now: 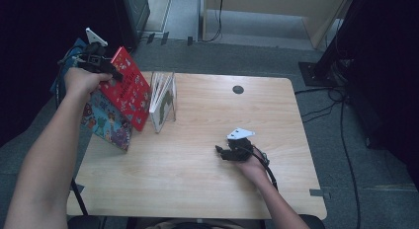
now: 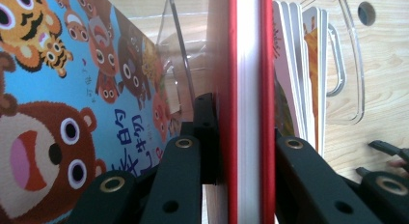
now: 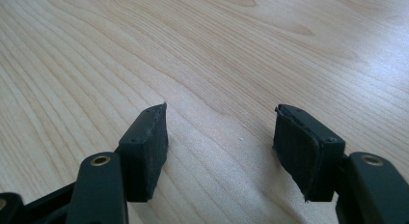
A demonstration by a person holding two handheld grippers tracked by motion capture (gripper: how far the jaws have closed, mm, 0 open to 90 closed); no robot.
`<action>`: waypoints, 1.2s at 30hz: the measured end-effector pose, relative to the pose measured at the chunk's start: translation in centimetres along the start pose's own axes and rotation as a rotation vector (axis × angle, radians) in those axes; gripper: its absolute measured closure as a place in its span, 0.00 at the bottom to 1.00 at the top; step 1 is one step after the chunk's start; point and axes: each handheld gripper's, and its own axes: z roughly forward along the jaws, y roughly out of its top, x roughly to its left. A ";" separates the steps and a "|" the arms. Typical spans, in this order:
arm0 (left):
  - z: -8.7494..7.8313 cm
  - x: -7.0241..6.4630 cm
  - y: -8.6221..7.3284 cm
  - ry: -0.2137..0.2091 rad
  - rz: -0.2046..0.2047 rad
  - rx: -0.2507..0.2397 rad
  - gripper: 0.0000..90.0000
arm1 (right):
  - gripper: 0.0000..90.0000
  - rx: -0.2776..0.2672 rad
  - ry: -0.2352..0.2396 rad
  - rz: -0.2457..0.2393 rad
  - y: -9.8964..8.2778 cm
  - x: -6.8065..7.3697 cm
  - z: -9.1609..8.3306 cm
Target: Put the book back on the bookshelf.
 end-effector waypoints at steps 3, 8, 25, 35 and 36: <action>0.4 -0.1 0.0 0.007 0.004 -0.016 0.88 | 0.41 0.000 0.000 0.000 0.0 0.0 0.0; 0.5 0.1 0.1 0.001 -0.015 -0.019 0.88 | 0.41 0.000 0.000 0.001 0.0 0.0 0.0; -0.9 0.8 0.0 0.021 0.010 -0.002 0.75 | 0.41 0.000 0.000 0.000 0.0 0.0 0.0; -1.2 1.1 -0.3 0.013 0.028 0.009 0.62 | 0.41 -0.001 0.000 0.001 0.0 0.0 0.0; -1.2 1.0 -0.3 0.010 0.026 0.011 0.61 | 0.41 -0.001 0.000 0.001 0.0 0.0 0.0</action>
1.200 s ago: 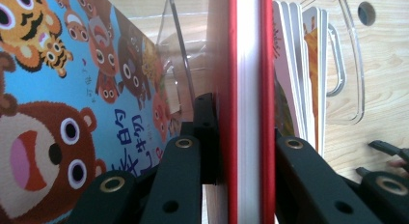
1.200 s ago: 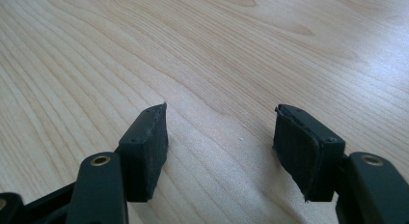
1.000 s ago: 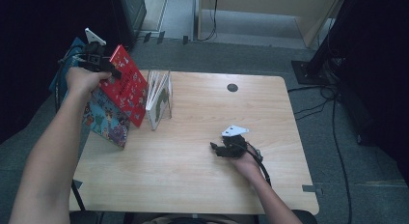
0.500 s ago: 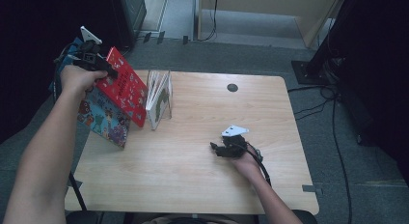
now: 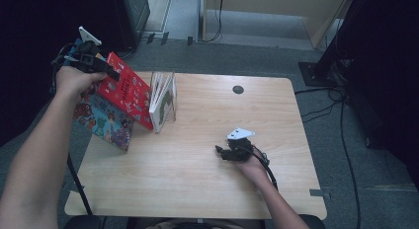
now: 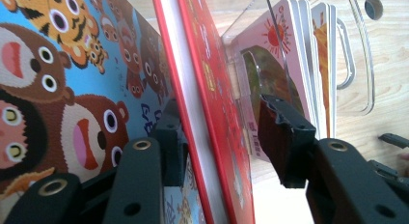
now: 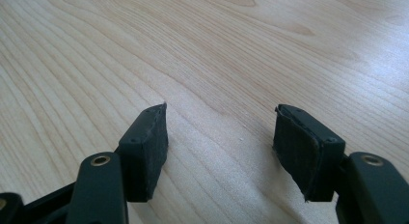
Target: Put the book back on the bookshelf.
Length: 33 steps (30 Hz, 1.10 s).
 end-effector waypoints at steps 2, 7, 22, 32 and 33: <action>0.0 -0.1 0.0 -0.008 0.000 -0.001 0.58 | 0.41 0.000 0.000 0.000 0.0 0.0 0.0; -0.4 0.0 0.0 -0.021 -0.010 -0.008 0.56 | 0.40 0.002 0.003 -0.005 0.0 0.0 0.0; -2.7 -0.5 -0.8 0.002 -0.003 -0.050 0.49 | 0.38 0.004 0.007 -0.006 0.0 0.0 0.0; -4.5 -1.8 -1.7 -0.022 0.025 -0.107 0.46 | 0.32 0.011 0.013 -0.016 -0.1 0.1 0.0; -4.6 -2.0 -1.8 -0.029 0.034 -0.114 0.45 | 0.31 0.011 0.013 -0.016 -0.1 0.2 0.0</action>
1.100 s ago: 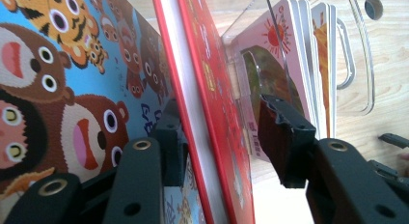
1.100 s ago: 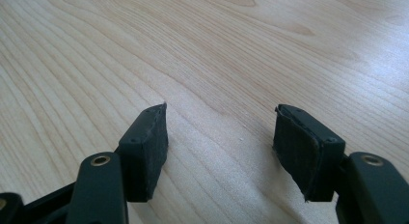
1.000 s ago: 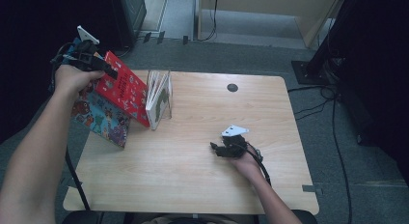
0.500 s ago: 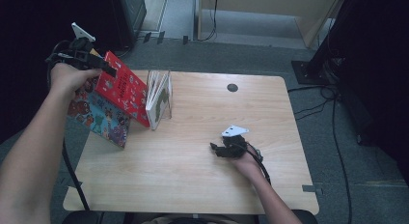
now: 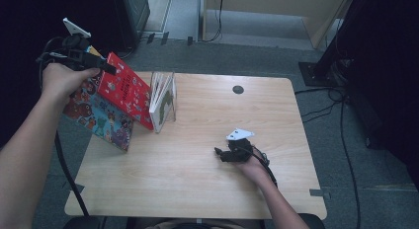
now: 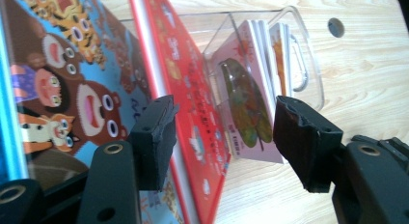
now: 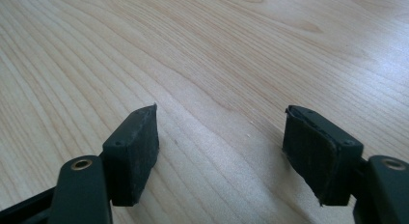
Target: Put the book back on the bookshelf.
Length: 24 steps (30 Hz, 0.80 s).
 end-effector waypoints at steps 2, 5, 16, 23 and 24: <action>-0.1 -0.5 -0.1 -0.004 0.012 -0.004 0.45 | 0.30 0.000 -0.001 -0.003 0.0 0.0 0.0; -0.2 -1.6 -0.4 -0.018 0.038 -0.006 0.44 | 0.29 0.001 0.001 -0.004 -0.1 0.0 0.0; 0.7 -5.1 -2.2 -0.042 0.117 -0.019 0.43 | 0.28 0.002 0.003 -0.006 -0.1 0.1 0.0; 1.9 -6.2 -3.9 -0.095 0.140 -0.022 0.42 | 0.28 0.002 0.005 -0.005 -0.1 0.1 0.0; 2.2 -6.4 -4.2 -0.094 0.147 -0.019 0.42 | 0.28 0.002 0.004 -0.006 -0.1 0.1 0.0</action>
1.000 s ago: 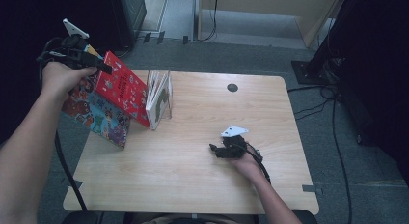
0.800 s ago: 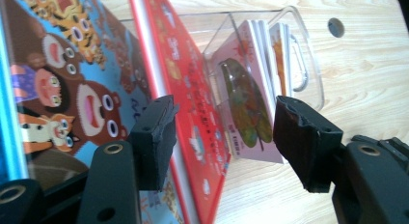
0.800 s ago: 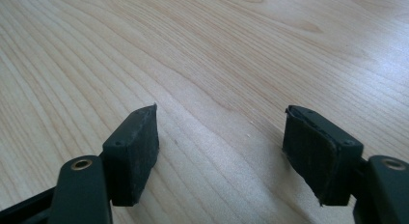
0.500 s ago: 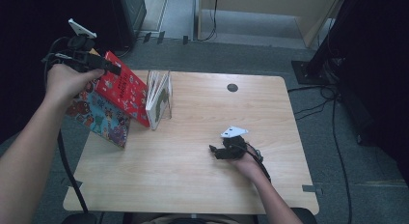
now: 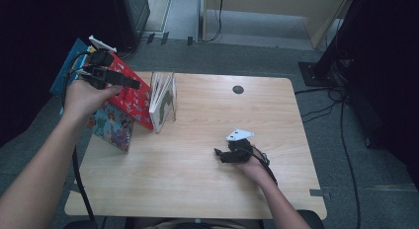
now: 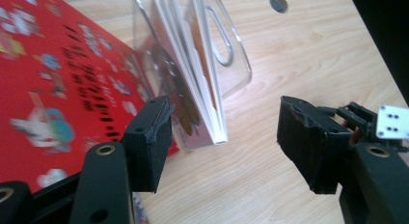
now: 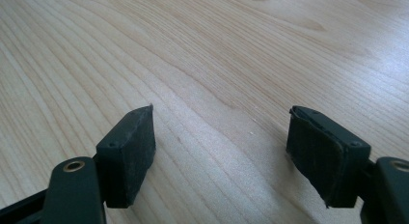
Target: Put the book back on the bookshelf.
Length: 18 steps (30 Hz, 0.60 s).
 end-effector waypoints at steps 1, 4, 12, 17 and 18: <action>0.3 -0.2 -0.2 0.007 0.009 0.002 0.42 | 0.28 0.000 0.000 0.000 0.0 0.0 0.0; 1.0 -0.8 -0.9 0.027 0.030 0.006 0.41 | 0.28 0.002 0.000 0.002 0.0 0.0 0.0; 2.8 -1.8 -2.5 -0.029 0.044 0.012 0.40 | 0.28 0.002 0.000 0.002 -0.1 0.0 -0.1; 3.1 -2.6 -3.8 -0.099 0.047 -0.016 0.40 | 0.27 0.005 0.002 -0.001 -0.1 0.0 -0.2; 3.2 -2.8 -4.1 -0.097 0.044 -0.021 0.40 | 0.27 0.003 0.001 0.000 -0.1 0.0 -0.1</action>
